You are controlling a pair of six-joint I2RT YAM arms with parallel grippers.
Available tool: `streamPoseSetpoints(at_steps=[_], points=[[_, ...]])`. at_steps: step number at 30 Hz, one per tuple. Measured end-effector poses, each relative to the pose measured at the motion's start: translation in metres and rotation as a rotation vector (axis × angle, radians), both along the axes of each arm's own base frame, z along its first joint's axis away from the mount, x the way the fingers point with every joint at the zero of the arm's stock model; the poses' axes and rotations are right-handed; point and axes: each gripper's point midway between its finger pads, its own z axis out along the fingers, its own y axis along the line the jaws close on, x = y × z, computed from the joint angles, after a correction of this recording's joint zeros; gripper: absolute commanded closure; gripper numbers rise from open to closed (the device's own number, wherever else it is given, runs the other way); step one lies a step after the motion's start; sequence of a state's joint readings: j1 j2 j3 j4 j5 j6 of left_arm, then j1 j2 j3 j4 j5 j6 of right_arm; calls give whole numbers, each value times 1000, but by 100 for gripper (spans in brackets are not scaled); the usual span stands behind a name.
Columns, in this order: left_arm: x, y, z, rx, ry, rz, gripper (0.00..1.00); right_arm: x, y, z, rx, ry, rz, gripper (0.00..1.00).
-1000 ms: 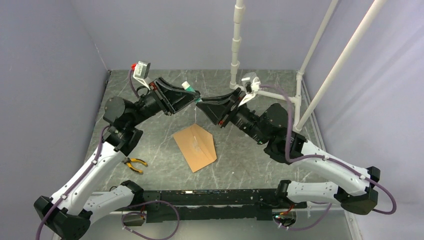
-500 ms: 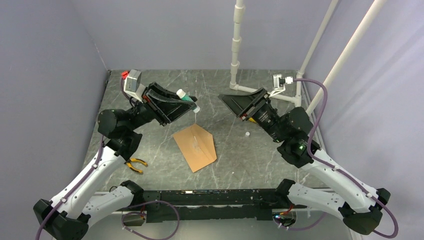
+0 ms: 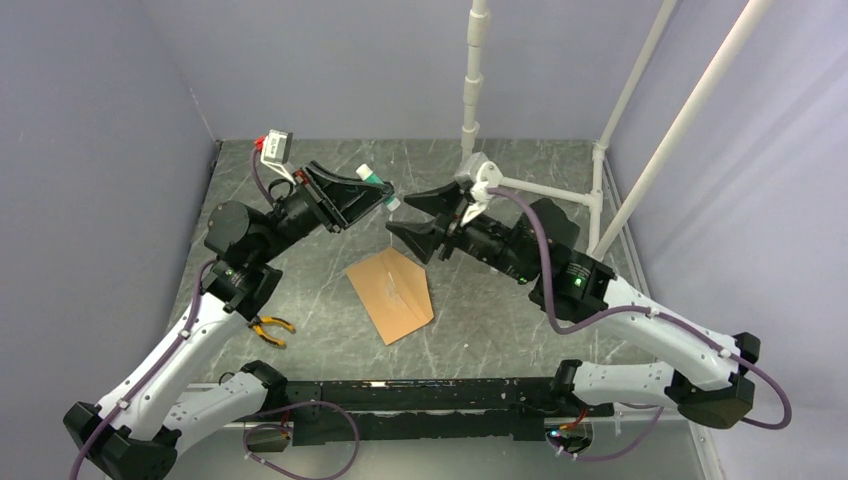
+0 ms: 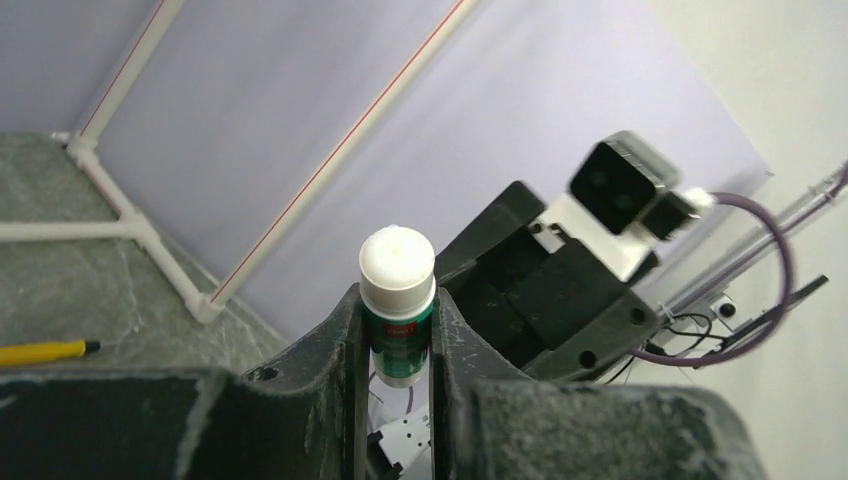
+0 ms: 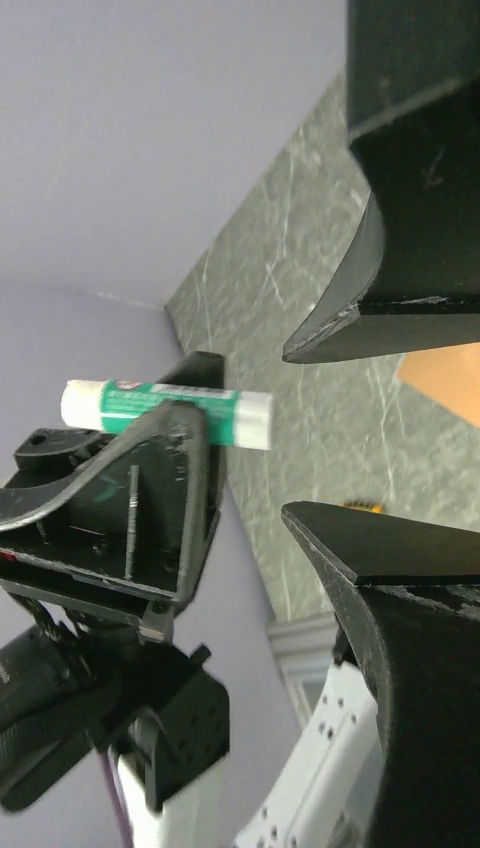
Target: Place the letter into the envelope and seal it
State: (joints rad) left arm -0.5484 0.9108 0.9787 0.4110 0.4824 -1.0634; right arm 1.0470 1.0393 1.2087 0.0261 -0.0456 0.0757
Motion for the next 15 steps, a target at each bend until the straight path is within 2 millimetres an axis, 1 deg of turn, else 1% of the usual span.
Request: streamPoseSetpoints(at_steps=[2, 3, 4, 6, 7, 8, 9, 11, 13, 15], points=[[5, -1, -5, 9, 40, 11, 98, 5, 6, 0, -52, -22, -35, 46], [7, -1, -7, 11, 58, 11, 98, 9, 8, 4, -66, -30, -57, 48], [9, -2, -9, 12, 71, 12, 97, 15, 9, 8, -74, -36, -81, 52], [12, -4, -12, 12, 92, 11, 98, 22, 10, 13, -80, -44, -120, 65], [14, -5, -14, 12, 100, 12, 98, 24, 9, 12, -86, -42, -134, 72], [16, -5, -15, 12, 108, 15, 97, 26, 8, 11, -92, -35, -150, 76], [18, -6, -16, 14, 114, 18, 98, 27, 7, 9, -97, -30, -157, 78], [20, -7, -19, 19, 126, 18, 98, 28, 8, 5, -108, -13, -164, 76], [21, -7, -20, 22, 129, 20, 97, 27, 8, 5, -103, -1, -164, 67], [20, -7, -20, 22, 128, 18, 98, 26, 9, 4, -97, 16, -156, 61]])
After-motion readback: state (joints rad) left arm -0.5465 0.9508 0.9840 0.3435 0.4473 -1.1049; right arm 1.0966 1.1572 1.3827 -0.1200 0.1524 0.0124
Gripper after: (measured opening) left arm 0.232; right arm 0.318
